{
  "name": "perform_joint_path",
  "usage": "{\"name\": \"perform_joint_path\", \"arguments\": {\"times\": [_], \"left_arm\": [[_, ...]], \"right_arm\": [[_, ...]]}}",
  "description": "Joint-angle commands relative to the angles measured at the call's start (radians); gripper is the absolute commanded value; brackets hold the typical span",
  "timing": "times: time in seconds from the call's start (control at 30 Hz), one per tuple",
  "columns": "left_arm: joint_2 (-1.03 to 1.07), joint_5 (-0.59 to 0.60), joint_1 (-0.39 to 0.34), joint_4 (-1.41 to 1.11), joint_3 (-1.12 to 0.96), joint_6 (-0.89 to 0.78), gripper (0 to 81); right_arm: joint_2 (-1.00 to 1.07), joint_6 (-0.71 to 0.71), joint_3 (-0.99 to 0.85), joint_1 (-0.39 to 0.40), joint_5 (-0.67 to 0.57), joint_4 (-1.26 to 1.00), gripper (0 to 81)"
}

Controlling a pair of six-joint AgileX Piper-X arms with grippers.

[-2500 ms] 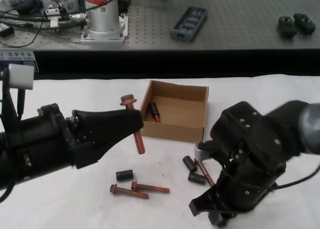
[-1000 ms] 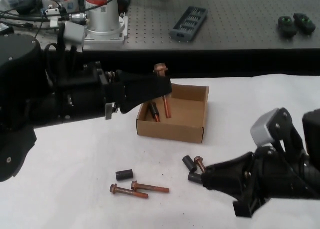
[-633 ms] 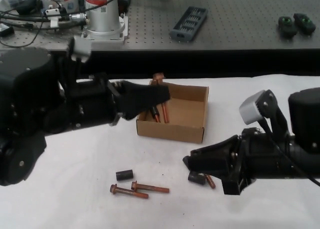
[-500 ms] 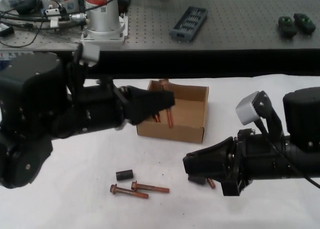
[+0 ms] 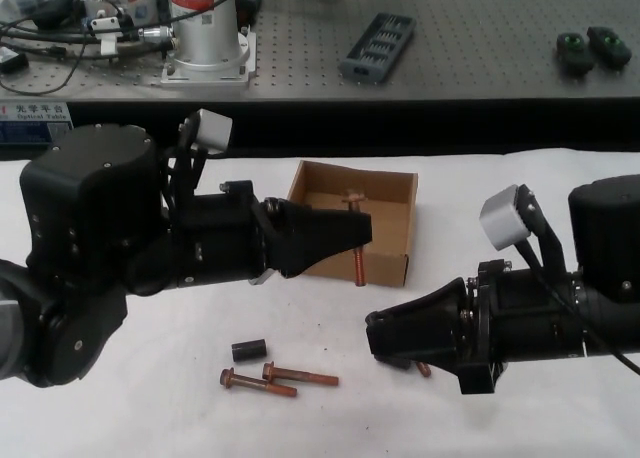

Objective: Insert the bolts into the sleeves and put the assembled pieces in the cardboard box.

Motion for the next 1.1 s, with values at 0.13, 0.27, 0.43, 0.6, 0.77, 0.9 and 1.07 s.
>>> {"name": "perform_joint_path", "arguments": {"times": [0.13, 0.27, 0.43, 0.6, 0.77, 0.9, 1.07], "left_arm": [[-0.002, 0.111, -0.006, -0.020, -0.014, 0.015, 0.6], [-0.002, 0.128, -0.006, -0.023, -0.014, 0.001, 0.6], [-0.002, 0.146, -0.008, -0.028, -0.014, -0.008, 0.6], [-0.002, 0.146, -0.020, -0.044, -0.014, -0.035, 0.6], [-0.002, 0.142, -0.047, -0.073, -0.014, -0.053, 0.6], [-0.002, 0.136, -0.053, -0.072, -0.014, -0.053, 0.6], [-0.002, 0.118, -0.053, -0.064, -0.014, -0.053, 0.6]], "right_arm": [[0.003, 0.037, -0.019, -0.006, -0.043, -0.051, 5.9], [0.005, 0.037, -0.021, -0.006, -0.045, -0.051, 5.9], [0.005, 0.037, -0.021, -0.006, -0.045, -0.051, 5.9], [0.005, 0.037, -0.021, -0.006, -0.045, -0.048, 5.9], [0.005, 0.037, -0.021, -0.003, -0.056, -0.049, 5.9], [0.005, 0.042, -0.021, -0.002, -0.056, -0.049, 5.9], [0.005, 0.042, -0.021, -0.002, -0.056, -0.049, 5.9]]}}
